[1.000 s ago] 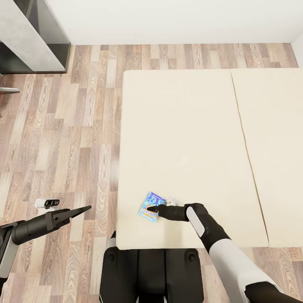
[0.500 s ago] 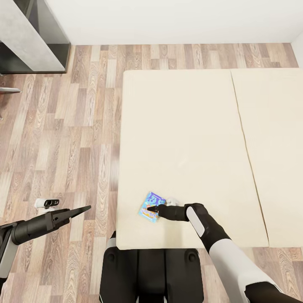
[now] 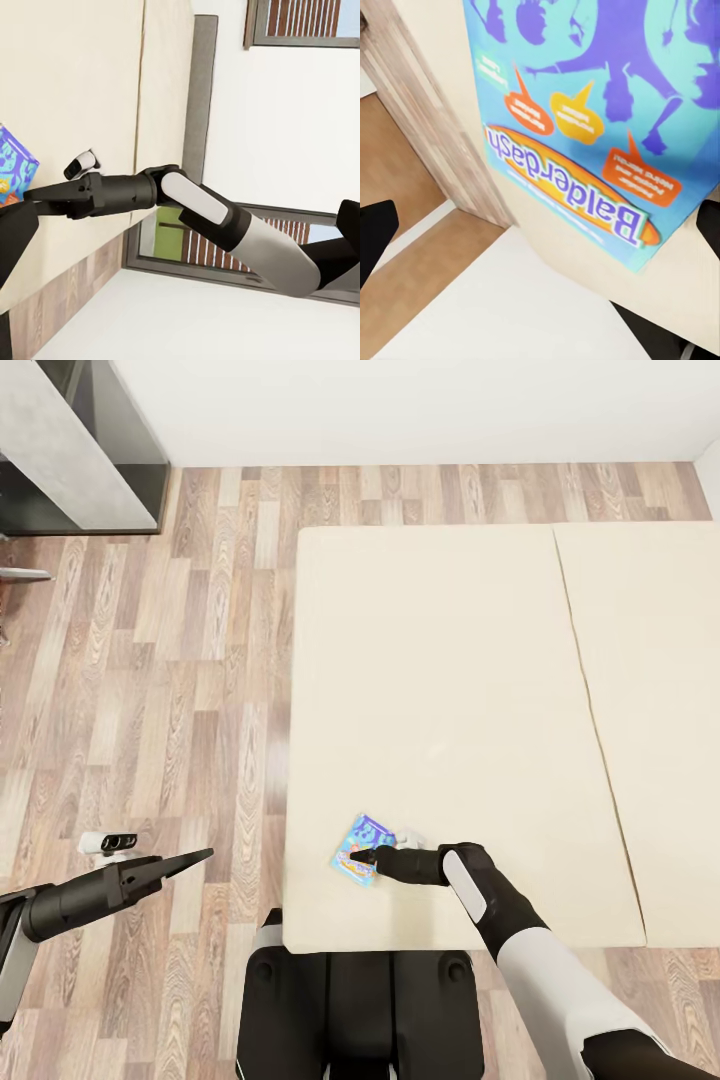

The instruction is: Put all the toys in the child's room - the three board games (two on the bed and one on the table), the two jigsaw puzzles on the table, and the tennis ball on the table - inside the toy box on the table in the child's room.

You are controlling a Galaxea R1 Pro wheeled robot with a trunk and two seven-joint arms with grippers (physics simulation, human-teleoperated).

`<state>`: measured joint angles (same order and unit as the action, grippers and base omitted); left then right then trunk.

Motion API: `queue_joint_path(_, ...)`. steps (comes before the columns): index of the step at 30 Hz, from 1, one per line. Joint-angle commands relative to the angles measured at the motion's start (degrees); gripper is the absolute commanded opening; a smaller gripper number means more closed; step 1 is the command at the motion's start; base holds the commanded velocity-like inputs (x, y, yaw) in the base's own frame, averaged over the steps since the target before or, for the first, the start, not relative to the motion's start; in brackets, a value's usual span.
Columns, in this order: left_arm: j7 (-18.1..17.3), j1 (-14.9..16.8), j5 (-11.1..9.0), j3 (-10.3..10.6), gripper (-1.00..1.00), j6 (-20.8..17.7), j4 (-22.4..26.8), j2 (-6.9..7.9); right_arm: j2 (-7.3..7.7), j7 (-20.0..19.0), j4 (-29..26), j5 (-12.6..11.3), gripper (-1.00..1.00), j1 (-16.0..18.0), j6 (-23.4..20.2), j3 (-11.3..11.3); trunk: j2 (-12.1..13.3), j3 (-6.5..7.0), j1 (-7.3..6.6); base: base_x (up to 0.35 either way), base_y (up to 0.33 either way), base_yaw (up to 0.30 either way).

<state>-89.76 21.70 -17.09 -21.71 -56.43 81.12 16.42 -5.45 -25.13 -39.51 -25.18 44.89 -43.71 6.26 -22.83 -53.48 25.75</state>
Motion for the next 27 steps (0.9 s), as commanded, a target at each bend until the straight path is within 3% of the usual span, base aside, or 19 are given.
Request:
queue_joint_path(1,-0.24,0.01,0.04,0.00,1.00,-0.61,0.00,0.02,0.00,-0.09,-0.04,0.03,1.00,0.02,-0.24,-0.02,-0.09,-0.06,0.03,0.000,0.108,0.000)
queue_joint_path(27,-0.24,0.01,0.04,0.00,1.00,-0.57,-0.19,0.02,0.00,-0.21,0.02,0.04,1.00,0.01,-0.18,-0.02,-0.09,-0.06,0.03,0.000,0.012,0.000)
